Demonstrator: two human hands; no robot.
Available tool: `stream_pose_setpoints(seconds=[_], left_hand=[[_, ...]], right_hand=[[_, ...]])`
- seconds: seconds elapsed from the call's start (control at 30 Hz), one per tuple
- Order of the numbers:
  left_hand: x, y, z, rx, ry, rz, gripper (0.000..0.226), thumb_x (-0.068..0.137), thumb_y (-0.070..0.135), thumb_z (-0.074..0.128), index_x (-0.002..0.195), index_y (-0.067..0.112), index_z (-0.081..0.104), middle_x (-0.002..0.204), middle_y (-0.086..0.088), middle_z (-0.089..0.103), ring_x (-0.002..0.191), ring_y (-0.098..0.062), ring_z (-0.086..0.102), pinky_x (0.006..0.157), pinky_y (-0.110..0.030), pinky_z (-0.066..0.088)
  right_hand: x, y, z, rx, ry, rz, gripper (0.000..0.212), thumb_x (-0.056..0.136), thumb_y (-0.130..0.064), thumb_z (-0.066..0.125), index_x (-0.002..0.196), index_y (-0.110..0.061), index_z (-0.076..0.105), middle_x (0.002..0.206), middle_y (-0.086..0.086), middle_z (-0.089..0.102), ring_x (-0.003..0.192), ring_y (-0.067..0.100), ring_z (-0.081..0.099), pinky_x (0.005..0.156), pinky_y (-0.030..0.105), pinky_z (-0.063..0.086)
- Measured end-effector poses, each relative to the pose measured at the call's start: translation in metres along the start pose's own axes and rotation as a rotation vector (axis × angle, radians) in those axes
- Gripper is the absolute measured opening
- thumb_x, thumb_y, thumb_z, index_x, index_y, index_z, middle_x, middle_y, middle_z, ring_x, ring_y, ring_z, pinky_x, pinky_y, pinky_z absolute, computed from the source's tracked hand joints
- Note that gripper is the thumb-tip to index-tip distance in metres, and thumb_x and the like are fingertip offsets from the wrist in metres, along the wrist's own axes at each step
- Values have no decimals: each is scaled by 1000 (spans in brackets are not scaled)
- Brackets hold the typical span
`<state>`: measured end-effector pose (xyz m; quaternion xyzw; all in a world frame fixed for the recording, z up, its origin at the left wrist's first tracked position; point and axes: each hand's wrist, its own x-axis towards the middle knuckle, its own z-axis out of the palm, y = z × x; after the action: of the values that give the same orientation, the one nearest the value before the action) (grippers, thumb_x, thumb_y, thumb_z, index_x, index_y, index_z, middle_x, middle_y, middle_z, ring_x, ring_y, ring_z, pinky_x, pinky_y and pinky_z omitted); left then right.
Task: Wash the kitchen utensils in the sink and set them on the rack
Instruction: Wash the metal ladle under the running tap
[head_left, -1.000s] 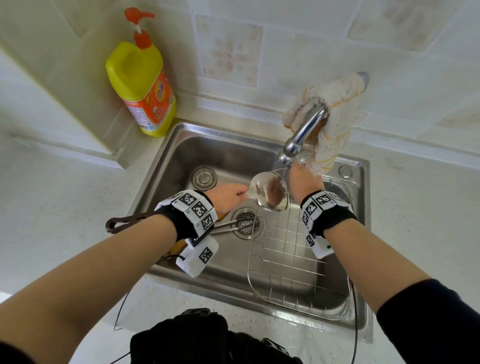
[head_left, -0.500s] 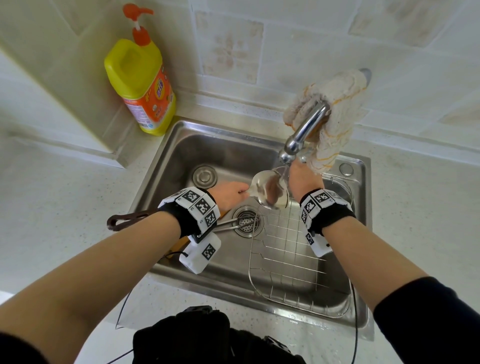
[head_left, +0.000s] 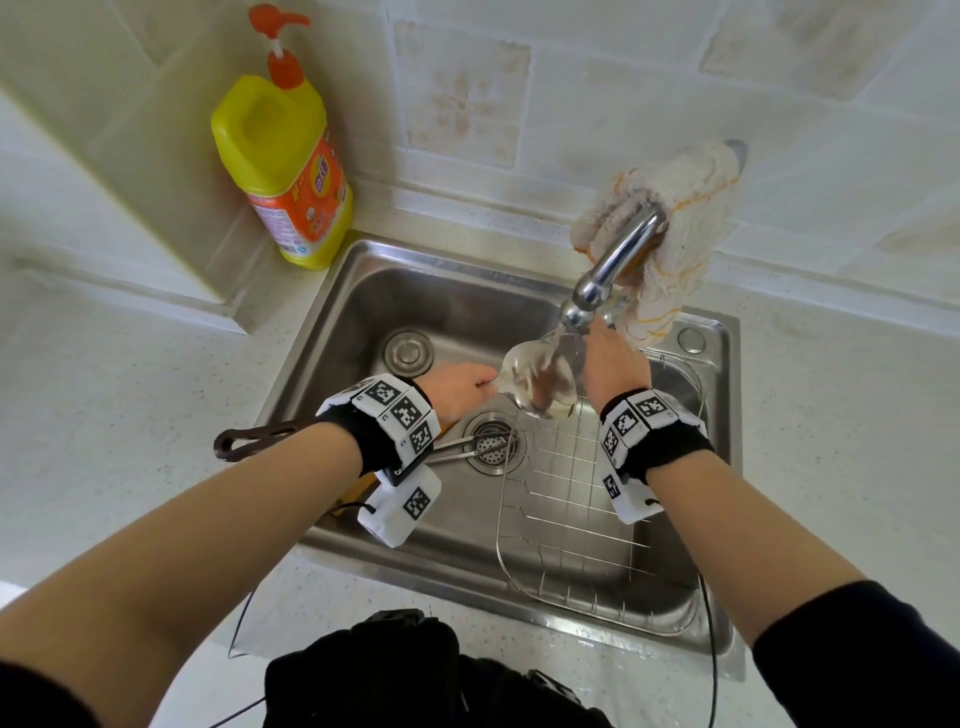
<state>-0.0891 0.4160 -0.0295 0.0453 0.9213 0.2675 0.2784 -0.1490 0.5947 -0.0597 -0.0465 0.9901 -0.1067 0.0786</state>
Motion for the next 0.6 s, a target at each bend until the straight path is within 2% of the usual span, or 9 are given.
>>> stream_pose_setpoints(seconds=[0.07,0.1,0.17,0.23,0.27,0.33,0.43,0.53,0.6], left_hand=[[-3,-2,2,-8,14,-8,19,100,16,35,95,8,51,85,-3,47,85,-16,43,74,-22,29],[-2,-2,2,-20,29,-8,20,100,16,35,97,7,53,87,-4,47,85,-16,43,74,-23,29],[-2,-4,-2,-52,63,0,20,100,17,36,95,7,53,85,-3,47,84,-16,43,74,-23,30],[-1,-6,-6,-72,69,24,18,100,18,36,88,9,47,77,2,44,82,-16,43,72,-23,30],[-1,-7,-6,-73,55,39,18,100,18,36,87,9,45,73,4,42,81,-16,43,71,-23,30],[-5,-11,-2,-91,24,59,16,99,16,37,87,10,45,71,7,40,81,-16,43,65,-23,28],[-12,-18,4,-107,-5,89,16,99,16,36,90,11,49,77,7,46,85,-15,44,66,-21,30],[-10,-18,-1,-92,-19,123,24,100,19,36,111,8,55,98,7,49,94,-10,45,86,-22,33],[-5,-19,-5,-132,-1,116,16,99,16,38,97,10,53,82,7,48,82,-12,45,77,-23,35]], right_hand=[[-20,-8,4,15,33,-21,44,97,-16,39,139,-5,31,128,18,50,117,31,50,97,38,42],[-34,-16,8,-34,77,-102,49,94,-19,37,140,-2,30,137,20,41,128,32,40,109,40,35],[-58,-38,14,25,135,-325,50,92,-22,33,135,2,38,144,19,34,137,33,28,114,48,25],[-62,-51,16,99,63,-437,52,98,-27,25,144,-4,27,153,12,22,144,26,14,119,41,9],[-52,-49,21,113,8,-420,52,100,-30,21,148,-8,19,156,7,14,145,22,6,119,34,2],[-33,-39,29,87,-43,-301,55,100,-35,12,148,-10,21,157,8,9,146,23,4,119,36,2],[-47,-46,32,145,47,-273,69,92,-42,0,138,-3,35,149,13,30,139,28,24,117,44,20],[-62,-58,30,148,37,-465,59,95,-34,5,147,-11,24,154,1,19,145,20,11,119,35,5],[-44,-50,26,179,54,-334,58,95,-31,5,148,-11,18,156,5,16,145,21,9,119,35,7]])
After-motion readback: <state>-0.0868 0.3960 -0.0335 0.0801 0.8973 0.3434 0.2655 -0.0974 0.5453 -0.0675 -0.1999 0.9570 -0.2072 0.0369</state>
